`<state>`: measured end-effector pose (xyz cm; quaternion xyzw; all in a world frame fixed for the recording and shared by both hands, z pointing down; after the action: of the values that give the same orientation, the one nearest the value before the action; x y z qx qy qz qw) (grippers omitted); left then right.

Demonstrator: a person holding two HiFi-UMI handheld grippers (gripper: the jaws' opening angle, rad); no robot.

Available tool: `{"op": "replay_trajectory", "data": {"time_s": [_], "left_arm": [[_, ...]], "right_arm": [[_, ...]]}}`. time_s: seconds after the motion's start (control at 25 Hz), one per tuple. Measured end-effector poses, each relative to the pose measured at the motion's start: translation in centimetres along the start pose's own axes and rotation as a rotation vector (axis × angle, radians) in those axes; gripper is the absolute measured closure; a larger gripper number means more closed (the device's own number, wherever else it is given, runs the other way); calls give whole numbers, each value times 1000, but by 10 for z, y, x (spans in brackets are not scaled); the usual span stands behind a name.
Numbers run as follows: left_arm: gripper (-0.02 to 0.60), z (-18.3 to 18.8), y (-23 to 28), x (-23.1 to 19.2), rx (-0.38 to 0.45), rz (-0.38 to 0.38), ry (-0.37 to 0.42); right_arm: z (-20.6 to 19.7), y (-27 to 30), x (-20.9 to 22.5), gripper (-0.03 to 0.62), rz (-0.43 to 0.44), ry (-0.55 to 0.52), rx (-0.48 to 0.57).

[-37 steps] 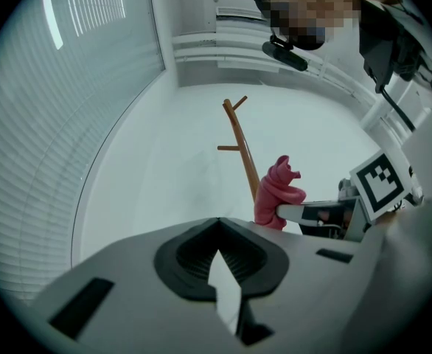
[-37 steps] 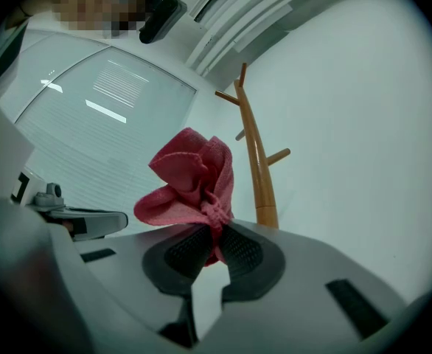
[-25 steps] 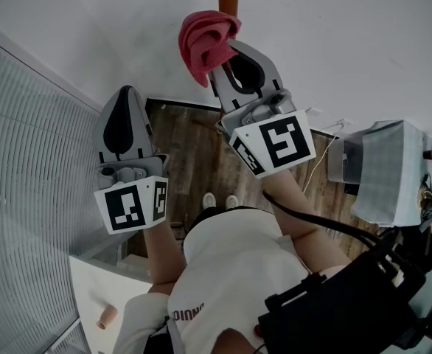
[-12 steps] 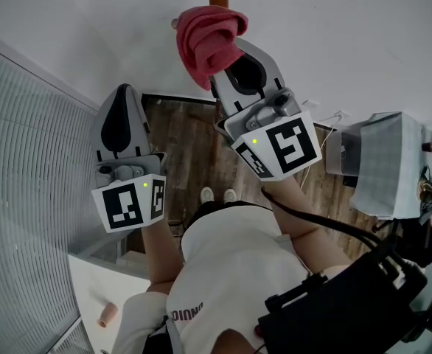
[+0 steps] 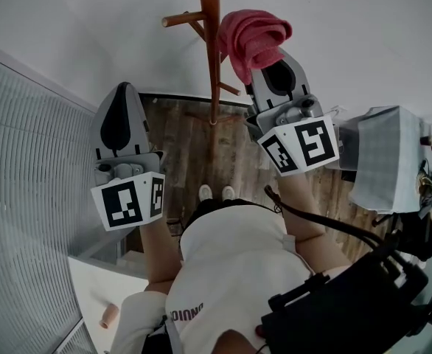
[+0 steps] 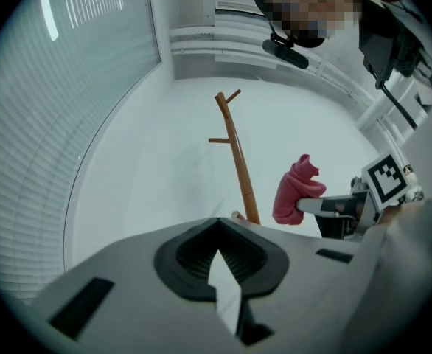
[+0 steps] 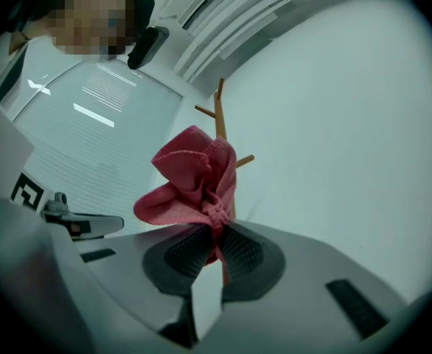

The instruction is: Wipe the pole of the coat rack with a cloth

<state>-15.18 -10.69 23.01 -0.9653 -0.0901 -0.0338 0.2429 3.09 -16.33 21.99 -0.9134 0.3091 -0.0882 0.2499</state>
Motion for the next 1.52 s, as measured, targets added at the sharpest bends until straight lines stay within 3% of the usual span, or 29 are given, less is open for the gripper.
{"op": "replay_trajectory", "data": {"time_s": [0.4,1.08,1.52], "left_arm": [[568,2,-6,-1,-10,2,13],[568,-13,-8,-37,-61,97,35],[568,-22,0,-43,-79,113,56]], "right_arm": [[-53,-29,36,548,-103,50,-130],[-136,-25,63,549,-121,134,-308],[-170,-22,70,548,-115,165,-387]]}}
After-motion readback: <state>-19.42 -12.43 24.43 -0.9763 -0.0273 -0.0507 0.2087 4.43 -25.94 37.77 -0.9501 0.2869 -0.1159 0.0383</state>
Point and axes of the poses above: the fingertips, and each gripper's own axes: y forward along the fingers, x to its right, z out of its top, the point moved 1 cm from there along -y, backward along the fingers, and after that the axes turned 14 degrees about x, right-handed, at the moved point
